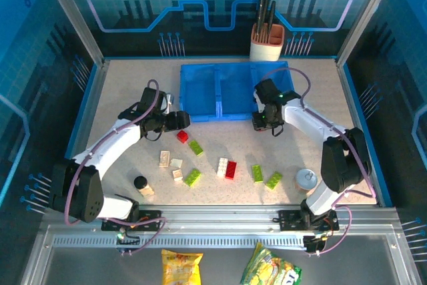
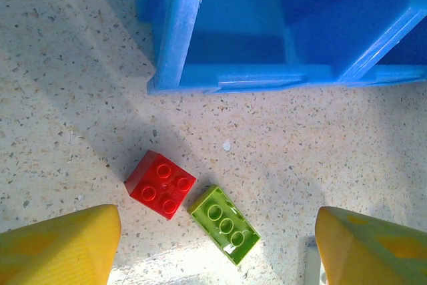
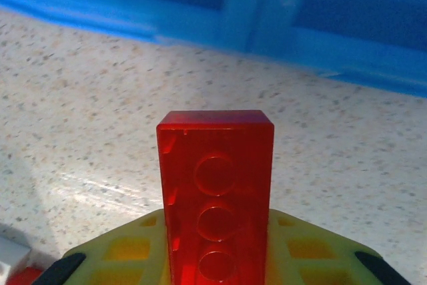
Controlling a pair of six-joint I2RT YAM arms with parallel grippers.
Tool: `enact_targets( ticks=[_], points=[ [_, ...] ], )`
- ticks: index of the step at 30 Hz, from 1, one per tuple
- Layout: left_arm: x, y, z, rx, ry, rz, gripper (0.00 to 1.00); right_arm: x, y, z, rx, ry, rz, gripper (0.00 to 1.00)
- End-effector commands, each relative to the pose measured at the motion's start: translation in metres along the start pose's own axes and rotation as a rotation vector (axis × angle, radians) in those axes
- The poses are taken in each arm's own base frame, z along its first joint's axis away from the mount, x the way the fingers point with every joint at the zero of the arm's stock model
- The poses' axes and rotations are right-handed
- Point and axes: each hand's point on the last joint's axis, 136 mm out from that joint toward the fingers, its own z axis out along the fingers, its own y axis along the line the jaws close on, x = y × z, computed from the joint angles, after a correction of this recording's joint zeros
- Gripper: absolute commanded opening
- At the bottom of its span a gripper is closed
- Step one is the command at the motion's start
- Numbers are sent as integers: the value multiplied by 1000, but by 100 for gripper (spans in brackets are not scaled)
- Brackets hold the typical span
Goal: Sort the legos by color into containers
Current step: Place the lego in the container.
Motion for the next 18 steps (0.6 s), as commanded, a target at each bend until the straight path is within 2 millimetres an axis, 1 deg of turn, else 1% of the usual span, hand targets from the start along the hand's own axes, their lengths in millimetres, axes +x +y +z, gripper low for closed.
enact_targets(
  ticks=[1,5,8,14,18],
  points=[
    [9,9,3,-26,30,-31,78,-15,-20,-17,-1,-21,16,30],
    [9,8,3,-19,31,-34,78,-36,-41,-17,6,-40,53,30],
    [9,8,2,-18,31,-36,78,-52,-53,-13,1,-54,78,30],
    [10,6,-2,-15,37,-29,76,-82,-70,9,9,-47,75,29],
    [12,8,-6,-24,31,-26,76,-98,-78,23,19,-38,70,29]
  ],
)
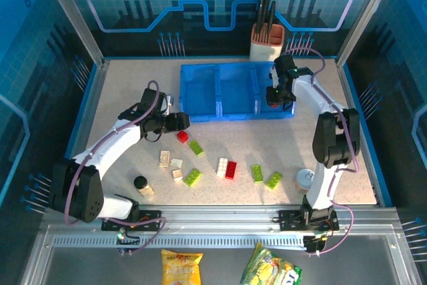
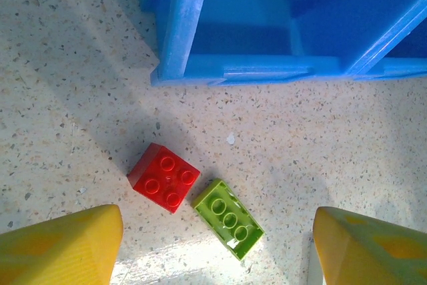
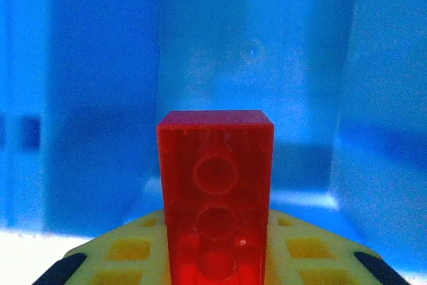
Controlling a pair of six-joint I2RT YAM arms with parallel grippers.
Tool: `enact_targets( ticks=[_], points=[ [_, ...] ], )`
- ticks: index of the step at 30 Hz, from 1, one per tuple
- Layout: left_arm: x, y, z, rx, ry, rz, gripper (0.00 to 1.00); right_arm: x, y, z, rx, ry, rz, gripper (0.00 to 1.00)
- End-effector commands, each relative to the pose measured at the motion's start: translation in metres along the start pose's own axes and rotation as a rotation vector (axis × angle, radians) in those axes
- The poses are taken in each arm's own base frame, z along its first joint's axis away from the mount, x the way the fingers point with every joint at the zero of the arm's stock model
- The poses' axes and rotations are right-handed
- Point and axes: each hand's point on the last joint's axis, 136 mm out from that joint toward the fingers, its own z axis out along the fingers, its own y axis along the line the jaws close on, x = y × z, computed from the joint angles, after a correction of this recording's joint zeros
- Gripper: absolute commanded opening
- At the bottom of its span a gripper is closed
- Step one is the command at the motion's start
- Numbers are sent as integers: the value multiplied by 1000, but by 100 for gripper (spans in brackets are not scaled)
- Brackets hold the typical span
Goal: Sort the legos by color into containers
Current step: Place the lego in the container.
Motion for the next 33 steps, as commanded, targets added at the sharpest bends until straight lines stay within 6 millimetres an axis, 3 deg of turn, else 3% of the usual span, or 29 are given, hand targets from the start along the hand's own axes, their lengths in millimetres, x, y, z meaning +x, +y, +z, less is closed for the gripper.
enact_targets(
  ticks=[1,9,20,26,33],
  points=[
    [7,5,-7,-16,13,-22,76,-13,-5,7,-6,10,-25,29],
    [17,10,-4,-23,39,-30,76,-32,-14,40,25,43,-45,28],
    [24,14,-1,-30,52,-42,76,-29,-20,74,36,96,-20,28],
    [27,16,-2,-41,57,-36,76,-25,-22,84,39,116,-5,29],
    [30,19,-1,-47,64,-38,76,-25,-23,81,42,108,4,36]
  ],
)
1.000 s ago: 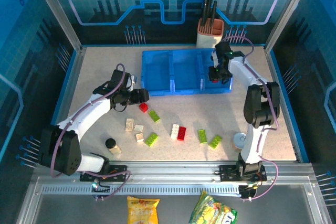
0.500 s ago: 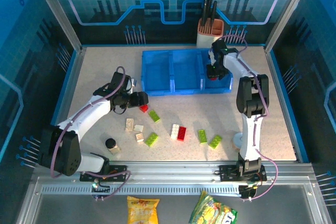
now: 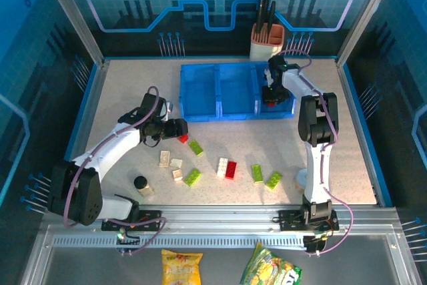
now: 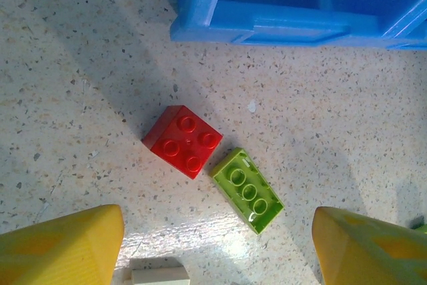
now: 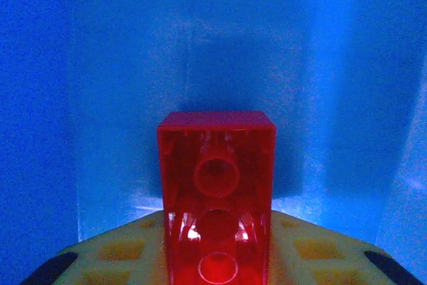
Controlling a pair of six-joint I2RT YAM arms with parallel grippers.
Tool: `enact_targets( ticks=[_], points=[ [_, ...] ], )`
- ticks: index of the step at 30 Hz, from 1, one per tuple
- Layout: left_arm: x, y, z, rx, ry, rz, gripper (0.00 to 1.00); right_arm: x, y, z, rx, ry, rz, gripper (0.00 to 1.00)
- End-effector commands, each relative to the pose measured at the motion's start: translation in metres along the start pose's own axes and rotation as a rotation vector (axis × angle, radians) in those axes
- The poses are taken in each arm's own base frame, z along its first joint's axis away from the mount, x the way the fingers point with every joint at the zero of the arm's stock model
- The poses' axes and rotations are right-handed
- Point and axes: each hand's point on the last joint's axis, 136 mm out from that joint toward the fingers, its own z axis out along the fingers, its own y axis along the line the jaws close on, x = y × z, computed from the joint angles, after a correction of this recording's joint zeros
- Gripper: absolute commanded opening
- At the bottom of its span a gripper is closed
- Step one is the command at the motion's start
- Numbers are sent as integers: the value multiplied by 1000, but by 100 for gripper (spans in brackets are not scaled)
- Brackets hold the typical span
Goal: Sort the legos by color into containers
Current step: Place the lego in the container.
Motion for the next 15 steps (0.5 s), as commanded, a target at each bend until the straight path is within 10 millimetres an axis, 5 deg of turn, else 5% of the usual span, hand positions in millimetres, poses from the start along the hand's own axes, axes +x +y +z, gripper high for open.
enact_targets(
  ticks=[1,15],
  points=[
    [7,7,-4,-22,8,-25,76,-4,-9,-8,14,-7,23,37],
    [8,9,-3,-31,16,-17,75,-10,-7,-43,16,-61,28,46]
  ],
)
